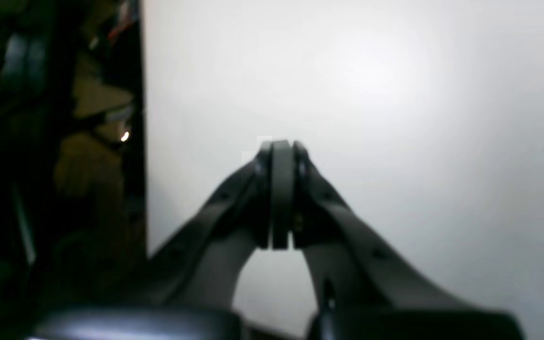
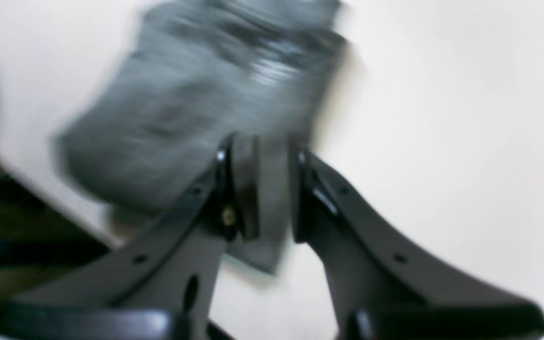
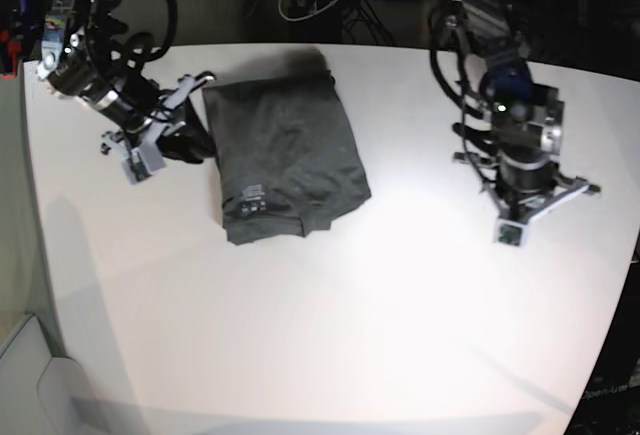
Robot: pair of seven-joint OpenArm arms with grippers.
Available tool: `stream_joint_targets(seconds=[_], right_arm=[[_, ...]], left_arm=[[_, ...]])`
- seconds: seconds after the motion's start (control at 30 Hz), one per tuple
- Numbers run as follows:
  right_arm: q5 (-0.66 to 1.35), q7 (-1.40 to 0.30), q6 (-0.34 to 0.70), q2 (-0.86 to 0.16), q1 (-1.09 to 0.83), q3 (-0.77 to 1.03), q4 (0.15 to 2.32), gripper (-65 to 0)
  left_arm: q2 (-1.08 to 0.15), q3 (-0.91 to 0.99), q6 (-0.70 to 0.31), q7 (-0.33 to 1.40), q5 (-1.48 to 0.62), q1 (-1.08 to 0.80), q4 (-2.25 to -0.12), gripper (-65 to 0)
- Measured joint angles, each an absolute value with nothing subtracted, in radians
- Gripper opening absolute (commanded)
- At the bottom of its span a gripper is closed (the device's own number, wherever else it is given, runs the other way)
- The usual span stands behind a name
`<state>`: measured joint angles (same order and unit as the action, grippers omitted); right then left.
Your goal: Layout the t-shirt on the table in an organized manner, then fold the t-shirt properly
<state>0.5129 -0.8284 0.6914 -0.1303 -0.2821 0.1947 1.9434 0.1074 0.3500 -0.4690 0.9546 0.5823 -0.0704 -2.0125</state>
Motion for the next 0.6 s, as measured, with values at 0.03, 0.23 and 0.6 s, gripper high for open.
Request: stream_joint_targets(seconds=[0.03,0.23,0.6], right_arm=[[0.512,-0.834,0.692,-0.123,-0.280,0.161,1.942,-55.4],[0.504,-0.821,0.695,-0.118,-0.241,-0.050,1.852,-55.6],[0.509,-0.645,0.691,-0.093,-0.221,-0.080,1.626,-55.4]], left_arm=[[0.086,0.400,-0.477,0.953,0.575,-0.086,-2.008,-64.9],[-0.054,0.632,-0.472,0.959,0.561,-0.204,-2.005,-64.9],[-0.141,0.875,-0.477,0.947,0.369,-0.326,-2.004,-64.9]])
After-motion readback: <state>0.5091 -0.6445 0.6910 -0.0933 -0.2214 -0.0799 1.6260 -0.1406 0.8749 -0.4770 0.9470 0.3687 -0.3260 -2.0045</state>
